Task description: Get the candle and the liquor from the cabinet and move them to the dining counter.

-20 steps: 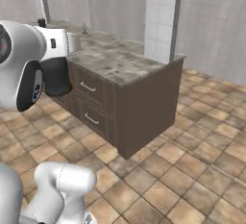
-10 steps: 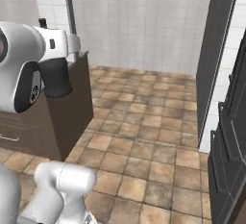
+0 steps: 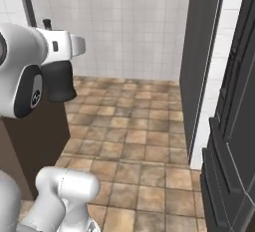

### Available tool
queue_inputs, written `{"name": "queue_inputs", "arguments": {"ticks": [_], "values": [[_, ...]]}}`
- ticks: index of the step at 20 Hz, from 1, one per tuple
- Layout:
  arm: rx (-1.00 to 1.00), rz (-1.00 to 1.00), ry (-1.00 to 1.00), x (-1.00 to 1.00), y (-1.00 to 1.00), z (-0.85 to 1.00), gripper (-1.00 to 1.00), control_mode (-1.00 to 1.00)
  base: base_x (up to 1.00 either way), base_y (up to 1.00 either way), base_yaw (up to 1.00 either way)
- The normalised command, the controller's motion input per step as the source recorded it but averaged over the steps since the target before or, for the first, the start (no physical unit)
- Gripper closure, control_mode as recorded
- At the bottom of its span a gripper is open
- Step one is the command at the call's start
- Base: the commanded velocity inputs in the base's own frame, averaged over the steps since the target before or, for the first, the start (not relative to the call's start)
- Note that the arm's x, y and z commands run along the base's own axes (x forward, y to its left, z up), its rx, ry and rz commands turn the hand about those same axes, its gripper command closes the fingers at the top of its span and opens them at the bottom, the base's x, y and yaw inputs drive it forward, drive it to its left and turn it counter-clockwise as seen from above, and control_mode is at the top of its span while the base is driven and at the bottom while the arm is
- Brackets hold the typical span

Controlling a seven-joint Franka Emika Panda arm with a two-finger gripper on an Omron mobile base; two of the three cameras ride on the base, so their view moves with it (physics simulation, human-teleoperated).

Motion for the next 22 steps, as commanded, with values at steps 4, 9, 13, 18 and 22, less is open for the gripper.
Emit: {"name": "queue_inputs", "arguments": {"ticks": [4, 9, 13, 18, 22], "values": [[0.00, 0.00, 0.00, 0.00, 0.00, 0.00, 1.00, 1.00, 1.00, 0.03, 0.00], [0.00, 0.00, 0.00, 0.00, 0.00, 0.00, 1.00, 1.00, 1.00, 0.01, 0.00], [0.00, 0.00, 0.00, 0.00, 0.00, 0.00, 1.00, 1.00, 1.00, 0.13, 0.00], [0.00, 0.00, 0.00, 0.00, 0.00, 0.00, 1.00, 1.00, 1.00, 0.05, 0.01], [0.00, 0.00, 0.00, 0.00, 0.00, 0.00, 1.00, 1.00, 1.00, 0.16, 0.03]]}}
